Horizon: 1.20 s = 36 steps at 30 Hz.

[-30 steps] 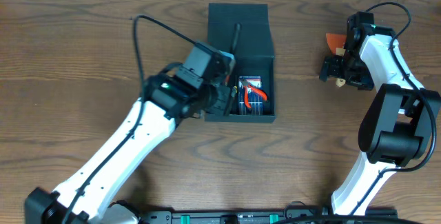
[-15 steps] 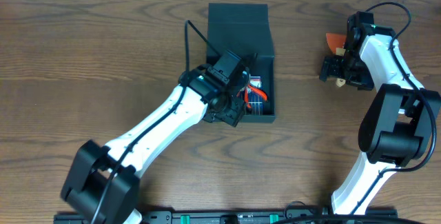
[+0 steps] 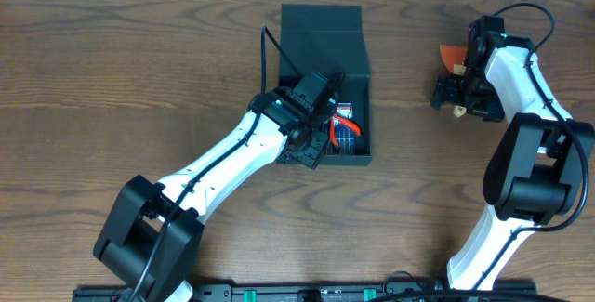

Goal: Pack container
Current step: 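Lower the hammer into the box and open the left gripper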

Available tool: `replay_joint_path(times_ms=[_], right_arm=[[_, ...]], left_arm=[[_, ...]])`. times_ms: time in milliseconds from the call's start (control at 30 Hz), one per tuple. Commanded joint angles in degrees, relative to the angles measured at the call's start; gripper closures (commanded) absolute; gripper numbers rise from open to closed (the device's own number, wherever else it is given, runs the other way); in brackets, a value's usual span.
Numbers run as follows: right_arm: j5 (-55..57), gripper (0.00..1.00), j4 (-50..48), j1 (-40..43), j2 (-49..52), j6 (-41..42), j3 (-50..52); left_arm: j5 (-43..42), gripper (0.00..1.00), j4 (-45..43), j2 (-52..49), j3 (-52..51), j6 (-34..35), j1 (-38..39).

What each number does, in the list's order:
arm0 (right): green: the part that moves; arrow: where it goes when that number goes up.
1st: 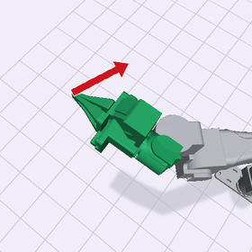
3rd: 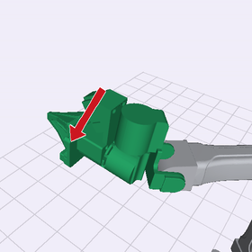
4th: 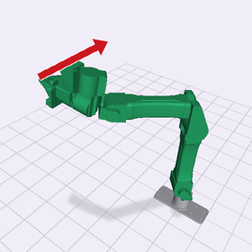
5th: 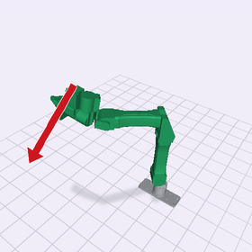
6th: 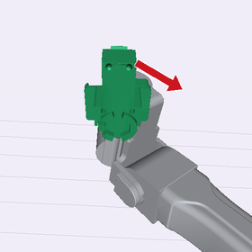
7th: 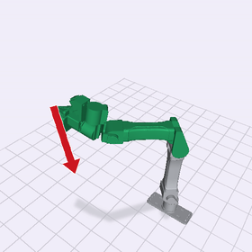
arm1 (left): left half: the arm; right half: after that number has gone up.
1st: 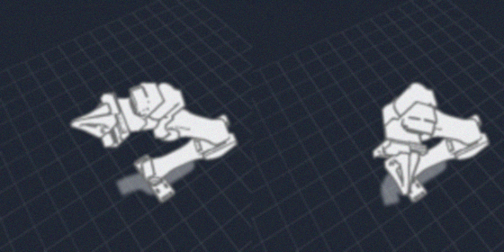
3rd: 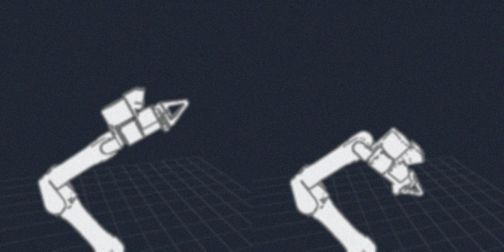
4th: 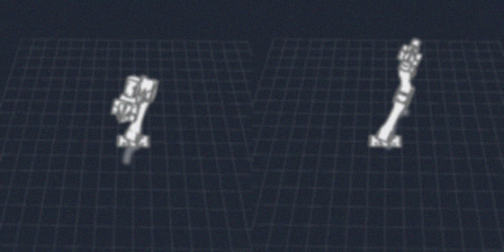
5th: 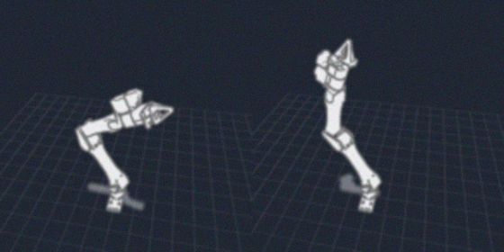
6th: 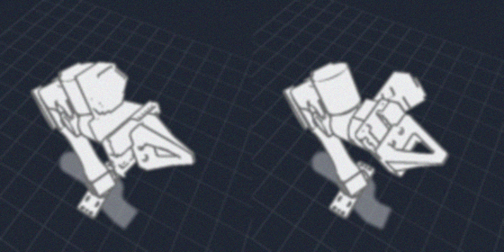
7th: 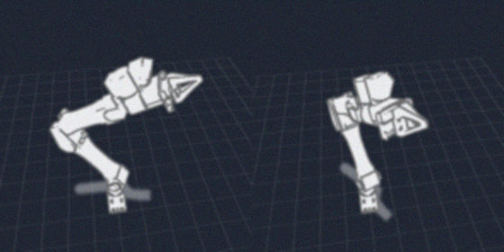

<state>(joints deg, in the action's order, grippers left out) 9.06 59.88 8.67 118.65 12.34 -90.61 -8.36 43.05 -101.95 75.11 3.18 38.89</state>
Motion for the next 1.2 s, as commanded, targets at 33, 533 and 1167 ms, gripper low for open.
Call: replay_joint_path(times_ms=[33,533,1167], right_arm=[[0.6,0.01,-0.1,0.0,-0.2,-0.4,-0.1],[0.6,0.01,-0.1,0.0,-0.2,-0.4,-0.1],[0.6,0.01,-0.1,0.0,-0.2,-0.4,-0.1]], left_arm=[[1.6,0.47,-0.2,-0.6,2.6,0.6,-0.1],[6.5,0.47,-0.5,-0.6,2.6,-3.0,-0.1],[6.5,0.47,-1.4,-1.3,2.6,-3.4,-0.1]])
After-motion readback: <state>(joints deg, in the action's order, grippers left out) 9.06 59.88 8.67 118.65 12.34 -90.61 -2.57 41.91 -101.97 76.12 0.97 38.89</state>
